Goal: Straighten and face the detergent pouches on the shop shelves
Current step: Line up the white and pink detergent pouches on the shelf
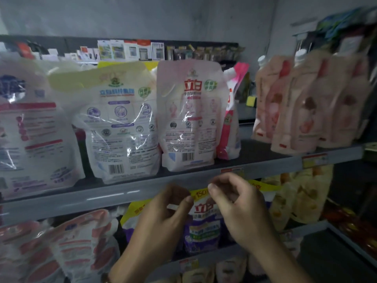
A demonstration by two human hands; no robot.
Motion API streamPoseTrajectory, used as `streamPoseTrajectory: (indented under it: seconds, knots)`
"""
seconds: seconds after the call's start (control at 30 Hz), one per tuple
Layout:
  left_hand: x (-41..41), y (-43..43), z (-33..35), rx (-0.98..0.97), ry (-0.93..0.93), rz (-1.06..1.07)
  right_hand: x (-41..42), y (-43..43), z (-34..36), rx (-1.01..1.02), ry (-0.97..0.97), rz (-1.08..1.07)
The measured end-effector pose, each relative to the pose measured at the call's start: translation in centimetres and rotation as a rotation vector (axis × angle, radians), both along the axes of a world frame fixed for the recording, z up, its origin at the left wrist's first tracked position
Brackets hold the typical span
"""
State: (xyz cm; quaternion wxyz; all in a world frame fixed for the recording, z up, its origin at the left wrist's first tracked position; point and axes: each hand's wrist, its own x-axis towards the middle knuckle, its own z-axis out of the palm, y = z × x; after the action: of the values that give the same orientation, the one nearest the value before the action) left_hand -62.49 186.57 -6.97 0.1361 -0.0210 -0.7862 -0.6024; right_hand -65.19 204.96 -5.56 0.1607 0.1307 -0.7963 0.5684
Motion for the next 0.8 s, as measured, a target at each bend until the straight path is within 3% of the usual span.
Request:
streamPoseTrajectory:
  seconds: [0.43,0.8]
  knots:
    - [-2.3,5.8,5.1,-0.011,0.188,-0.029,-4.6,6.5,4.2,-0.047,0.105,-0.060]
    - [-8.3,12.7,7.5,-0.007,0.247,0.028,-11.3,10.6,7.3,0.017,-0.001,0.211]
